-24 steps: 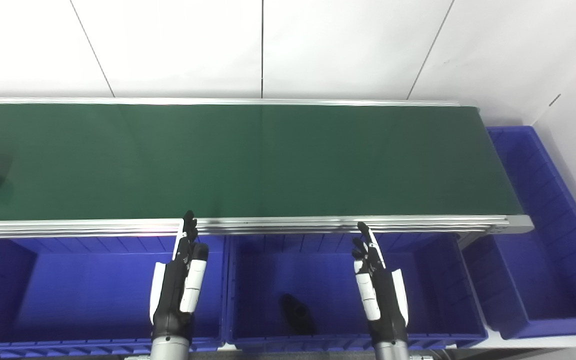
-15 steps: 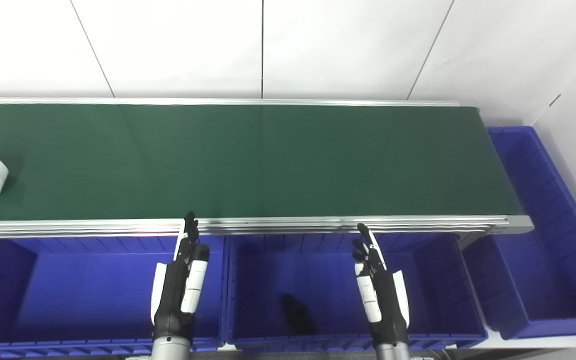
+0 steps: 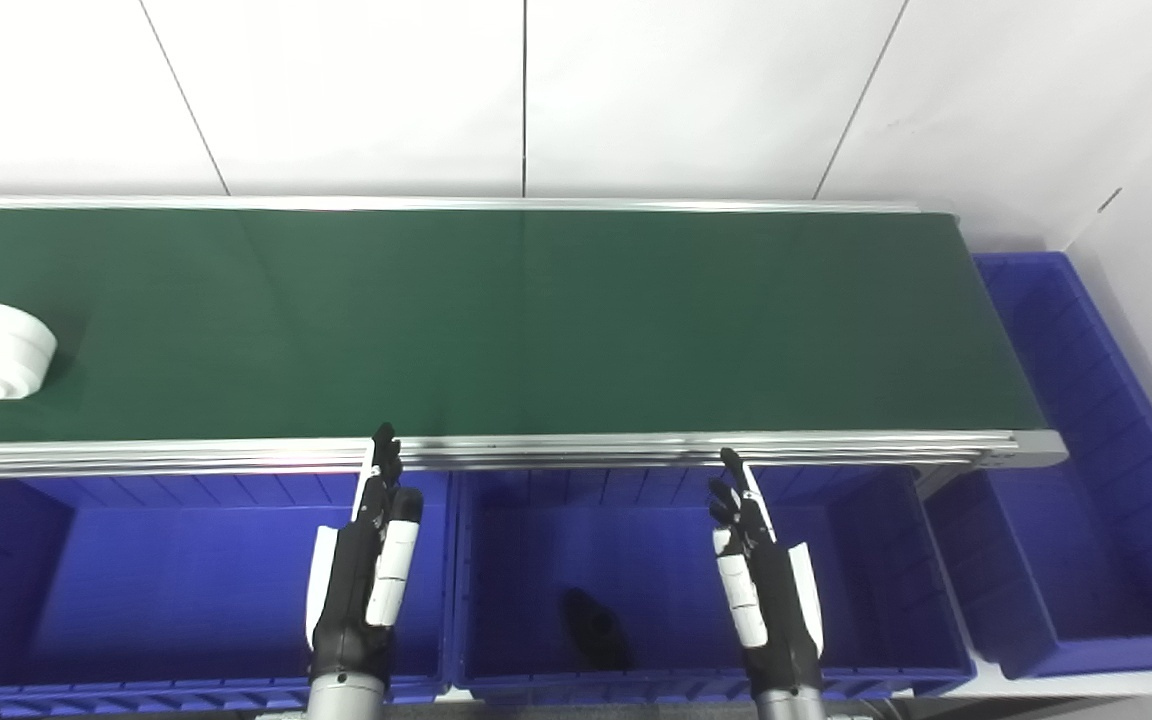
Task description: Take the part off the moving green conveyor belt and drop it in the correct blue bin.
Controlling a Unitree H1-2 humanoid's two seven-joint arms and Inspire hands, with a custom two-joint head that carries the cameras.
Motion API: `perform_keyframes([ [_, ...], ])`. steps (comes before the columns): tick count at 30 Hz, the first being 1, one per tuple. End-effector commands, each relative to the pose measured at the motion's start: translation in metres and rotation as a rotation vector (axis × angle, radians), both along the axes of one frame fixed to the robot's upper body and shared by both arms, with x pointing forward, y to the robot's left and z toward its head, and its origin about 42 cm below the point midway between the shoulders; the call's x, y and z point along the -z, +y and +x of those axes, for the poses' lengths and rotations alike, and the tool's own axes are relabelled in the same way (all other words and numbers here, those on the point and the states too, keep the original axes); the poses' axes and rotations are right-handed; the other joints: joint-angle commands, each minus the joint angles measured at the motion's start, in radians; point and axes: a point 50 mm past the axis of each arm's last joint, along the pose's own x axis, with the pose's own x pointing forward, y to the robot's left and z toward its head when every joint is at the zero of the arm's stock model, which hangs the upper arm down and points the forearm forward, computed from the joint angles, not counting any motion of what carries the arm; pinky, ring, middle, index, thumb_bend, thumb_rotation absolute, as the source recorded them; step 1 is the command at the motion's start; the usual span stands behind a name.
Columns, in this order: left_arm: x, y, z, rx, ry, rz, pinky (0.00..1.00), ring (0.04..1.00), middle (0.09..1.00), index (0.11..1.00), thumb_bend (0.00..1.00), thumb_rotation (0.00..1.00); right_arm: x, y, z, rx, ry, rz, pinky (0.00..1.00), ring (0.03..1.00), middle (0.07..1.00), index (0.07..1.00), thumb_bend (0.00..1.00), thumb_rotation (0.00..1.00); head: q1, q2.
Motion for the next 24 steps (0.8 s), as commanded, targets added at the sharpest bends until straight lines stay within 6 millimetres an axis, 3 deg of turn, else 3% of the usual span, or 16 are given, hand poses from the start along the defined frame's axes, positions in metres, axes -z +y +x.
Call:
perform_keyframes([
  [1,-0.011,-0.007,0.004,-0.005,-0.048,-0.029,1.0,1.0,1.0,1.0,0.71,1.0,-0.012,0.001,0.005,-0.001,-0.077,0.02,0.91,0.942,0.999,0.969,0.59,1.0,0.001,-0.001],
  [13,-0.006,-0.007,0.004,0.002,-0.039,-0.021,1.0,1.0,1.0,1.0,0.71,1.0,-0.006,-0.001,0.004,0.004,-0.075,0.022,0.91,0.942,1.0,0.961,0.6,1.0,0.019,-0.025],
  [19,0.002,-0.015,0.005,-0.005,-0.062,-0.01,0.99,1.0,1.0,1.0,0.64,0.98,0.0,-0.008,0.003,0.013,-0.065,0.032,0.92,0.949,1.0,0.969,0.63,1.0,0.11,-0.078],
  [24,0.011,-0.024,0.006,-0.002,-0.054,-0.01,0.94,0.988,1.0,1.0,0.68,0.92,0.006,-0.018,0.005,0.009,-0.05,0.036,0.95,0.968,1.0,0.98,0.57,1.0,0.179,-0.109],
])
